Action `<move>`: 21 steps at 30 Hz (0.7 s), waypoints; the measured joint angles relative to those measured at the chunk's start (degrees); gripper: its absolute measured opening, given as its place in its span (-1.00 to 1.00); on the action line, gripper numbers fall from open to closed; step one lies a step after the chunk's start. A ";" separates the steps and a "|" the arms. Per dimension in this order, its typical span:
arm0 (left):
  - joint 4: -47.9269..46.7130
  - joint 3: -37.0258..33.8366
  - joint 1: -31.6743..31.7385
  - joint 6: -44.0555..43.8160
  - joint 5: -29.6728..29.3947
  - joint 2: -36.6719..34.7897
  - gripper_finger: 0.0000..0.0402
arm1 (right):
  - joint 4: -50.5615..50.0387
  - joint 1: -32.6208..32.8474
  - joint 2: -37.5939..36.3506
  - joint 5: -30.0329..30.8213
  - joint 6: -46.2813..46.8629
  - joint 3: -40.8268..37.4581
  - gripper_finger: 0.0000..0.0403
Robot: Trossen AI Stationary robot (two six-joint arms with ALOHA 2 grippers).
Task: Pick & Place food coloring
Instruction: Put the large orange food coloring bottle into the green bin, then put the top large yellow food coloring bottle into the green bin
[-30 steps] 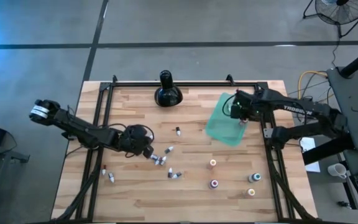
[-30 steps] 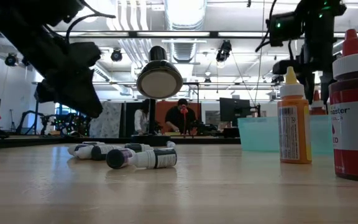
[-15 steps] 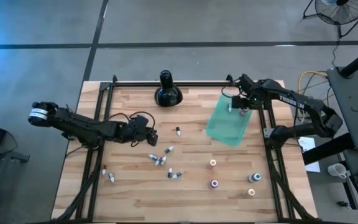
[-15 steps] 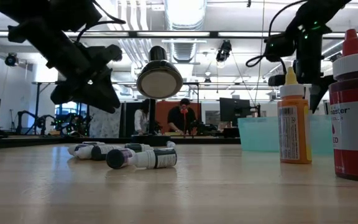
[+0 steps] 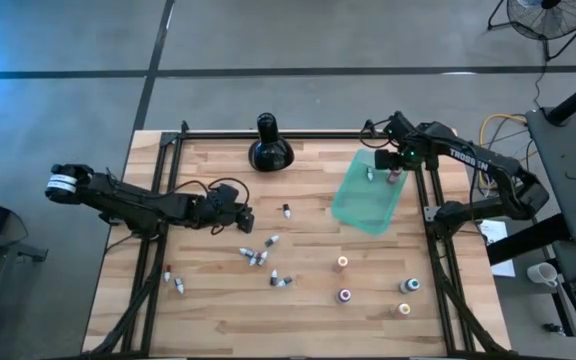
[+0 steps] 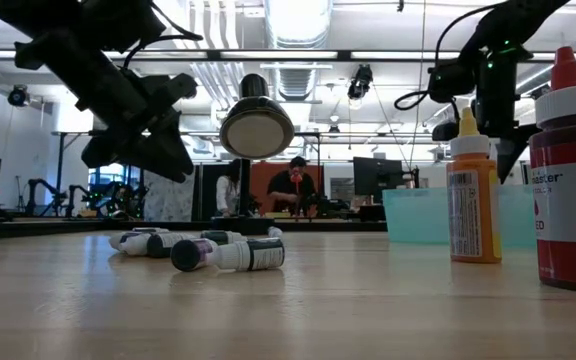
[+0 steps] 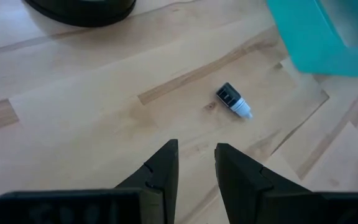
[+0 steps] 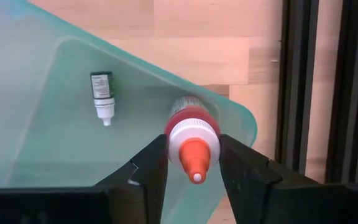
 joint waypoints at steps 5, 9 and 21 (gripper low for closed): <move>-0.02 0.00 0.08 0.28 -0.01 -0.01 -0.60 | -0.11 0.00 0.04 -0.40 -0.30 -0.08 -0.21; -0.04 0.00 0.08 0.24 -0.01 -0.02 -0.60 | -0.18 0.04 0.04 -0.41 -0.31 -0.07 -0.08; -0.04 0.00 0.08 0.20 0.61 -0.02 -0.60 | -2.45 3.70 -3.55 -1.12 -0.54 0.65 0.31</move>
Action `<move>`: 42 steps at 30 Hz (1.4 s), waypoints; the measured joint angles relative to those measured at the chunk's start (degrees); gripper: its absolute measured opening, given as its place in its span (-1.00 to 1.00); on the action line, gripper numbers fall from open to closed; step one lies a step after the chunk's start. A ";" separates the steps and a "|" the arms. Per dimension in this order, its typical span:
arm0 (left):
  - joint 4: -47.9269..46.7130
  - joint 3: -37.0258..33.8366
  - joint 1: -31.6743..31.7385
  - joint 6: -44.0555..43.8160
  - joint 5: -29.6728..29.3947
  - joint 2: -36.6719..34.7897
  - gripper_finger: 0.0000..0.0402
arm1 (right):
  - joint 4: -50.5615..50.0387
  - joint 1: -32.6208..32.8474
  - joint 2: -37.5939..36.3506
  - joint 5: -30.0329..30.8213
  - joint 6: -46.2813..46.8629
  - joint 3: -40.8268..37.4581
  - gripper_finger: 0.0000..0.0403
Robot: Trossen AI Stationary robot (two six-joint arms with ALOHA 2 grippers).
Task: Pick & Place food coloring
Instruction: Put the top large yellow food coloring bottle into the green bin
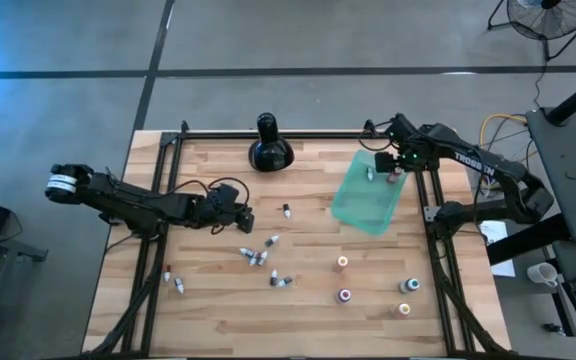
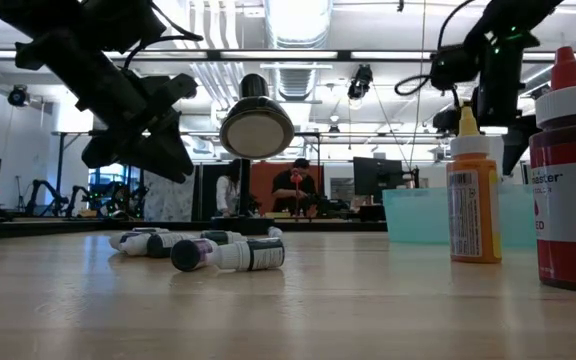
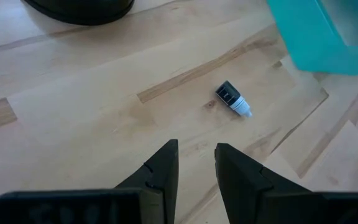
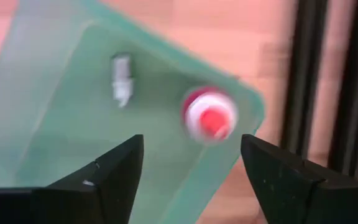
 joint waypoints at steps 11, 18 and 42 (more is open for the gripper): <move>0.11 0.00 0.00 -0.02 0.04 -0.02 -0.60 | -0.80 24.16 -4.02 -7.36 14.16 0.27 0.34; 0.15 0.00 0.00 1.55 0.08 -0.02 -0.60 | 7.70 45.00 -2.14 -8.16 34.72 0.29 0.33; 0.66 0.00 0.04 3.71 6.98 -0.02 -0.60 | -6.27 61.80 24.05 -4.47 43.15 25.71 0.32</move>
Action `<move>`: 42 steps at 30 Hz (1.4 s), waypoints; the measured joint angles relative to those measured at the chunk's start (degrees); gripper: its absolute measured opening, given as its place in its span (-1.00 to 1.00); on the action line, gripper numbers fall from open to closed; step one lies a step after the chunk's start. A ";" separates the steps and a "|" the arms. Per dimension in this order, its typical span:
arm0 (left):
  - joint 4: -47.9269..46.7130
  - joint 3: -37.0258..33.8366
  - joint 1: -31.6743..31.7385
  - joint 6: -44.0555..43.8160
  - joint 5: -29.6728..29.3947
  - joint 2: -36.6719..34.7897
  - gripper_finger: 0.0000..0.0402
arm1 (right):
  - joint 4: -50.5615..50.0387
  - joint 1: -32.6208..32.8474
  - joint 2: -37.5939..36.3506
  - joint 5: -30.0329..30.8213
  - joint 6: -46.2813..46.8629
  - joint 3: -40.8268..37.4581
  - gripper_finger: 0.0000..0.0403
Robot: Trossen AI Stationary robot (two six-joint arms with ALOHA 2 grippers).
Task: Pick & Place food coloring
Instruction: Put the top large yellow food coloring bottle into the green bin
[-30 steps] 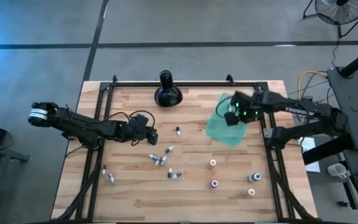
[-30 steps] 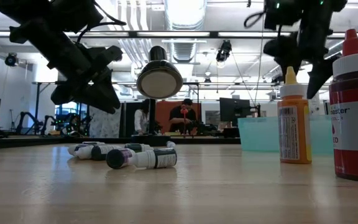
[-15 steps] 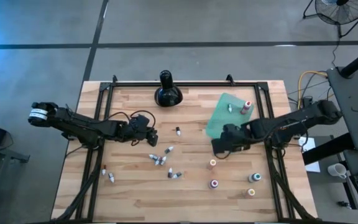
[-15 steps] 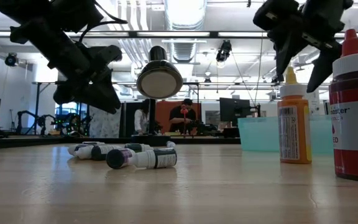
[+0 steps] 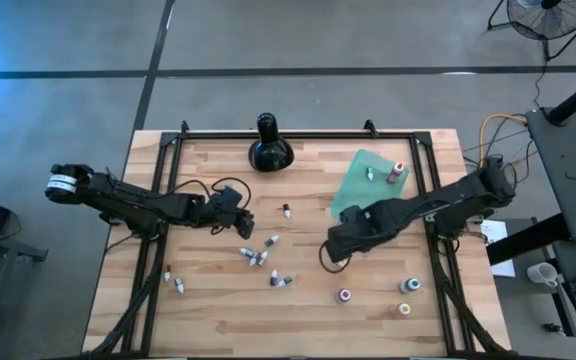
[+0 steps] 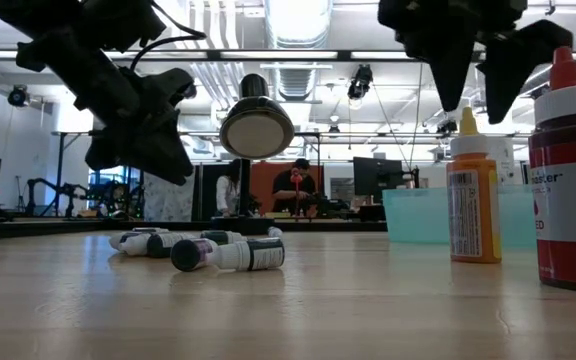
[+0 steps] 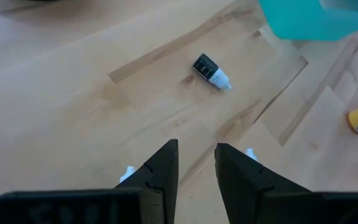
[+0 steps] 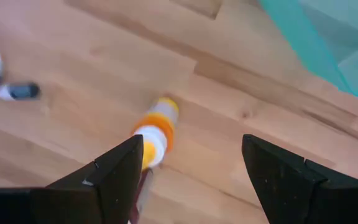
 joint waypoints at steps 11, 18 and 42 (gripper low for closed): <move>-0.28 0.00 -0.08 0.97 3.45 0.00 -0.60 | -0.39 0.01 4.29 -2.12 -2.74 4.82 0.32; -0.51 0.00 -0.10 1.45 4.39 0.00 -0.60 | 0.48 0.13 5.23 -5.74 -2.84 4.50 0.32; -0.70 0.00 -0.08 2.59 4.39 0.00 -0.60 | 4.18 0.97 9.05 -5.98 -4.07 1.80 0.12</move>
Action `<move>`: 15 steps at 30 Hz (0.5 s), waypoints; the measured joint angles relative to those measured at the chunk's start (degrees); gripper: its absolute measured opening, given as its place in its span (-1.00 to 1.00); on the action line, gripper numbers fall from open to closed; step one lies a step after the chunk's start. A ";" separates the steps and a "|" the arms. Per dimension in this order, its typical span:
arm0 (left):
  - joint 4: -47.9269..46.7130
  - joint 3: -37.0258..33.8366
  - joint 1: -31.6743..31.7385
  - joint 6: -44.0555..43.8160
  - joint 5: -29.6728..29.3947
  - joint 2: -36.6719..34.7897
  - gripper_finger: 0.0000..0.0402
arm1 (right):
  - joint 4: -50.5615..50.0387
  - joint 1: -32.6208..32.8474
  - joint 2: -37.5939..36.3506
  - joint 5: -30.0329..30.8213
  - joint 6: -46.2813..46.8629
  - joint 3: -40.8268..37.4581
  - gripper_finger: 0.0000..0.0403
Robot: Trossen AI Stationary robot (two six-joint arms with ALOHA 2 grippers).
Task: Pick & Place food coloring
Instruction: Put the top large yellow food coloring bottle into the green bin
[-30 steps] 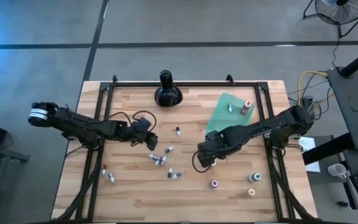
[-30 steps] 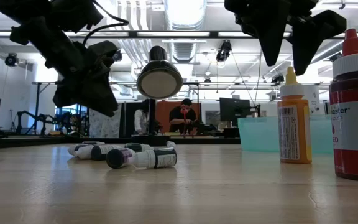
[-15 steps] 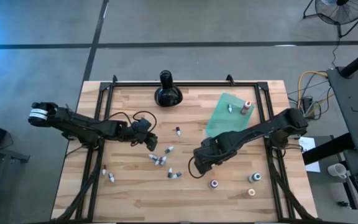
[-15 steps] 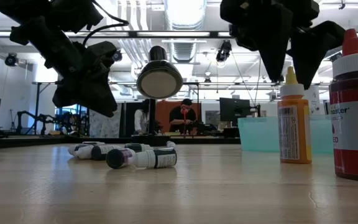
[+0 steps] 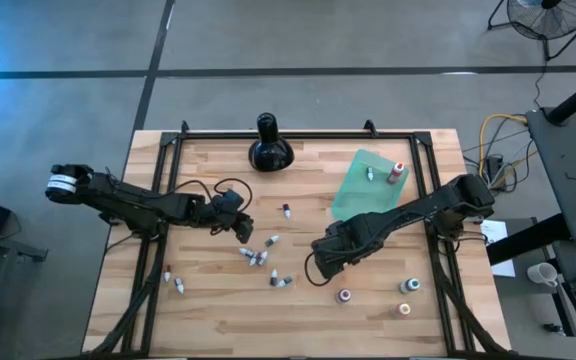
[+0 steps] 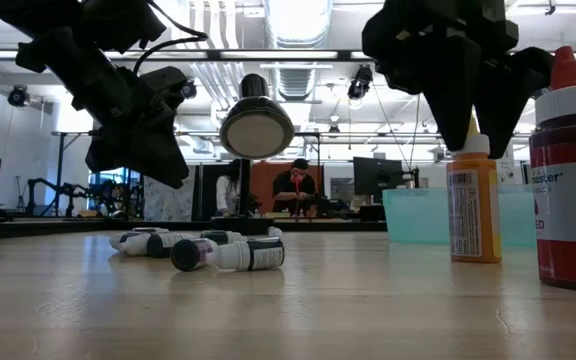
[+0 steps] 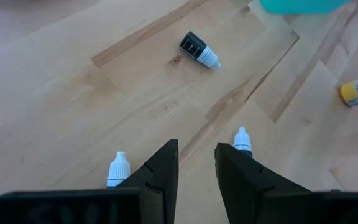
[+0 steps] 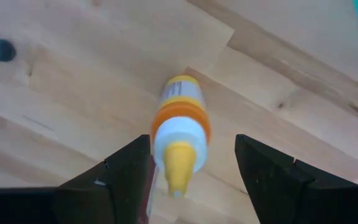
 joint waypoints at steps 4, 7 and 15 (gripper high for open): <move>0.02 0.00 0.00 0.00 -0.12 0.00 -0.60 | 0.41 0.02 0.00 -0.01 -0.23 0.02 0.08; 0.02 0.00 0.00 0.00 -0.23 0.00 -0.60 | 1.35 0.02 0.00 -0.02 -0.31 -0.02 0.04; 0.02 0.00 0.00 0.21 -0.50 0.00 -0.60 | 1.62 -0.01 0.00 0.20 -1.12 -0.05 -0.20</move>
